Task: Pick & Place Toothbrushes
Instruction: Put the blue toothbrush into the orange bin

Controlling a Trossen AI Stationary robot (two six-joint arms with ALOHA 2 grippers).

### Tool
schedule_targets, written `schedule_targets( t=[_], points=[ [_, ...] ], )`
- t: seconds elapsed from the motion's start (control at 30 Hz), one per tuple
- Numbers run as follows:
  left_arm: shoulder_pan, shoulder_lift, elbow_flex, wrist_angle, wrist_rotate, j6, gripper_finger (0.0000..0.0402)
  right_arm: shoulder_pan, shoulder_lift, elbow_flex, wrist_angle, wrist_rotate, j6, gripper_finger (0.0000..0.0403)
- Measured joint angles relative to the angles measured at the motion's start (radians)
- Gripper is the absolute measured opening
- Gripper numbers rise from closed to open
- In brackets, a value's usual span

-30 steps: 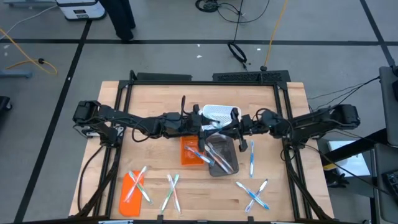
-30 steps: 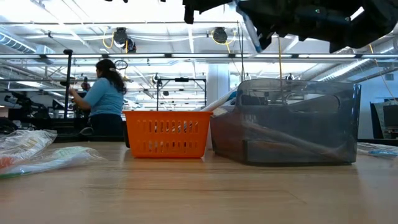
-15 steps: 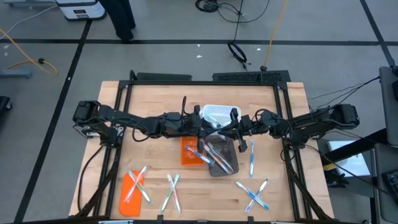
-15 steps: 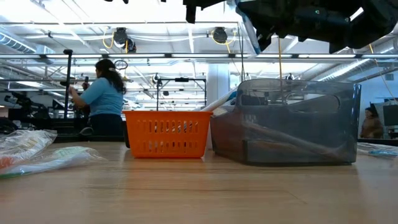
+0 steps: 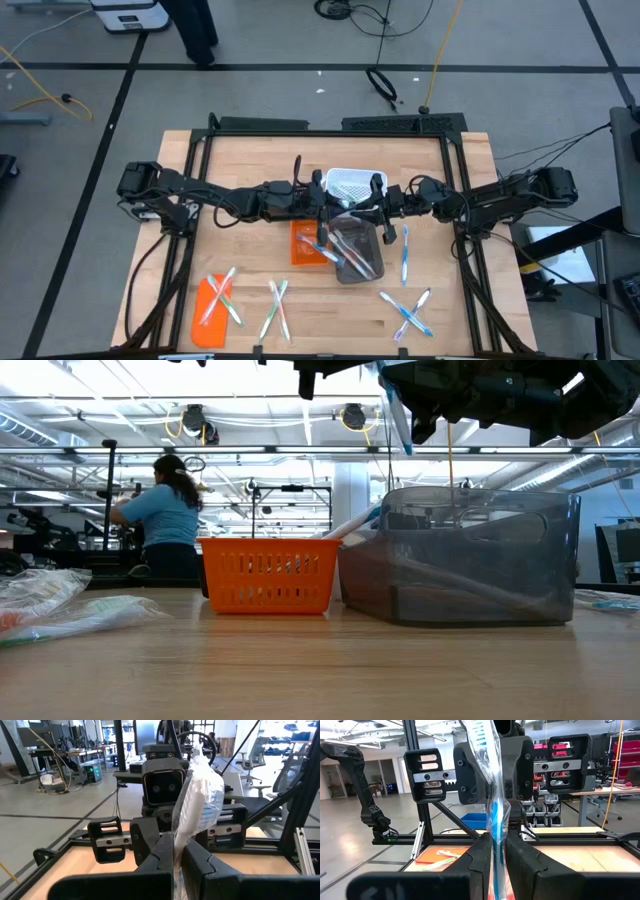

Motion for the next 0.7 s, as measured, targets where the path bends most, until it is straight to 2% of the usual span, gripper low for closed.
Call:
schedule_targets(
  t=[0.17,0.37,0.53,0.7],
  points=[
    [0.000,0.000,0.000,-0.027,-0.013,-0.002,0.0003,0.000,0.000,0.000,-0.013,-0.002,0.003,0.0053],
    [0.000,-0.028,0.000,-0.119,-0.044,-0.010,0.0002,0.000,0.000,0.000,-0.069,-0.002,0.003,0.0096],
    [-0.002,-0.103,0.000,-0.316,-0.103,-0.038,0.0002,0.000,-0.009,0.000,-0.080,-0.003,0.009,0.0133],
    [-0.007,-0.156,0.001,-0.502,-0.108,-0.091,0.0002,0.000,-0.021,-0.001,-0.087,-0.003,0.001,0.0150]
  ],
)
